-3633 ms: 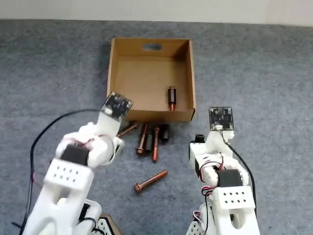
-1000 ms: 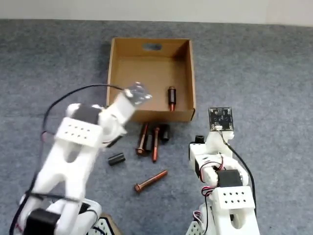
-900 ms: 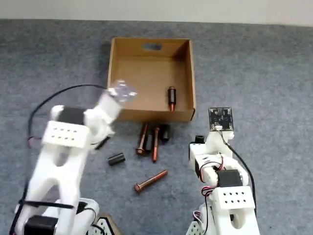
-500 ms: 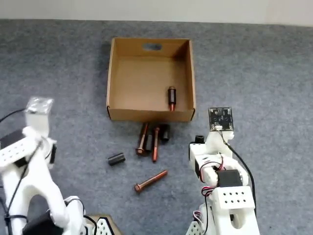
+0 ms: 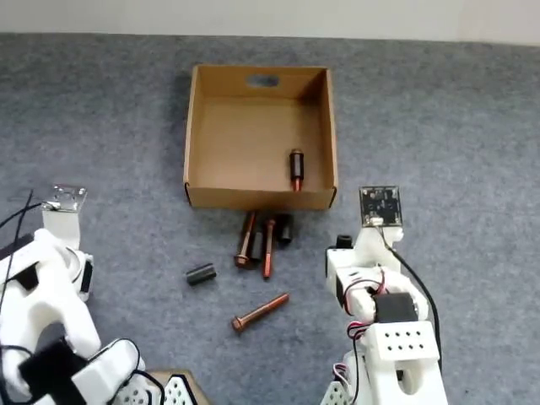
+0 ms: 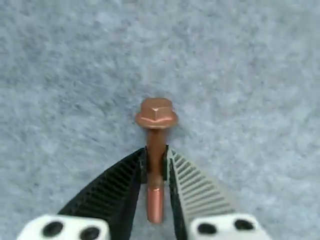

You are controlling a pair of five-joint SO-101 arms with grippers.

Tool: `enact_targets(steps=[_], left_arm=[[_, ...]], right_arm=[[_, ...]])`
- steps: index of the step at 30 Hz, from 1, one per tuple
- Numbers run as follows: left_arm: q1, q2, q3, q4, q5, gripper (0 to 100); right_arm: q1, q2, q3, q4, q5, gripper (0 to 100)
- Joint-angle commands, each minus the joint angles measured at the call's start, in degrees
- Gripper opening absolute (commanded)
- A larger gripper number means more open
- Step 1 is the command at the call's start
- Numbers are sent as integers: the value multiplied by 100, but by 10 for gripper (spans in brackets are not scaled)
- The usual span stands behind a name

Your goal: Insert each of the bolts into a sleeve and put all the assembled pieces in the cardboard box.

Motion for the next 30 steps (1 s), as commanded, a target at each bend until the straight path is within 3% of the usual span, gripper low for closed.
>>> enact_targets(steps=[1,6,15,22,30], left_arm=[[-22,154,-453,255,-26,151],[13,171,-1182,1143,-26,188],[286,207,-1138,1099,-26,188],[242,207,-725,413,-35,188],[242,207,-673,308,-26,188]], right_arm=[[57,-75,-40,-101,-44,6],[57,-75,-40,-101,-44,6],[57,-75,-31,-101,-44,6],[57,-75,-31,-101,-44,6],[57,-75,-31,-101,-44,6]])
